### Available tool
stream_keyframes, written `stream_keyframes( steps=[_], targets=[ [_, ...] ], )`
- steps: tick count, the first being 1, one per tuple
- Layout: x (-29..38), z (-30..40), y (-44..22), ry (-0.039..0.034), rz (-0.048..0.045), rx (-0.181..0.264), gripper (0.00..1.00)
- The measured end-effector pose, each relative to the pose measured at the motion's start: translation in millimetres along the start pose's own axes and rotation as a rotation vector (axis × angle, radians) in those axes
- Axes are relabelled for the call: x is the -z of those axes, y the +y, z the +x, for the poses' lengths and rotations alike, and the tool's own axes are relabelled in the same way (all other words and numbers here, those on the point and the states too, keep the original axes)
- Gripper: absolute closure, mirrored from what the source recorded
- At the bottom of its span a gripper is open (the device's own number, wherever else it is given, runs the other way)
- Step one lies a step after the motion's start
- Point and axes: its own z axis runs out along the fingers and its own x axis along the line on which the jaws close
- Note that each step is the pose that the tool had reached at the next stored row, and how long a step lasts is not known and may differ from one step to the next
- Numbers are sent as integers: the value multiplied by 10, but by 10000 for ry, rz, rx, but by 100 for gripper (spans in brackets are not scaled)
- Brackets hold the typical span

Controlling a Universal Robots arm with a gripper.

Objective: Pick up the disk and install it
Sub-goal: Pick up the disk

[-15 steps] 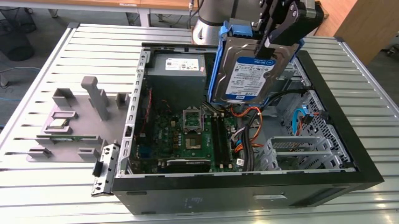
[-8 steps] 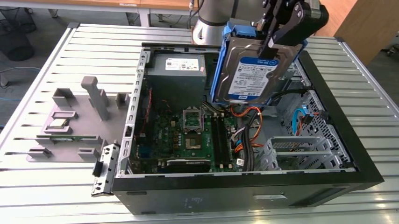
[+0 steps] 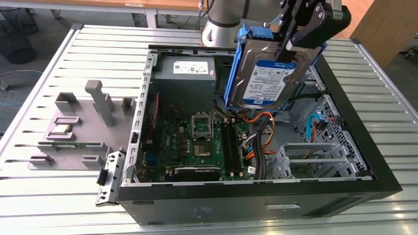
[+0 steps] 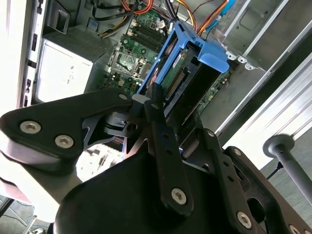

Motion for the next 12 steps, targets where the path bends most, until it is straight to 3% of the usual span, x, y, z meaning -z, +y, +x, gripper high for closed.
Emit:
stream_keyframes(
  steps=[12],
  targets=[
    [3,-3,-56,-1,0,1,65]
  ],
)
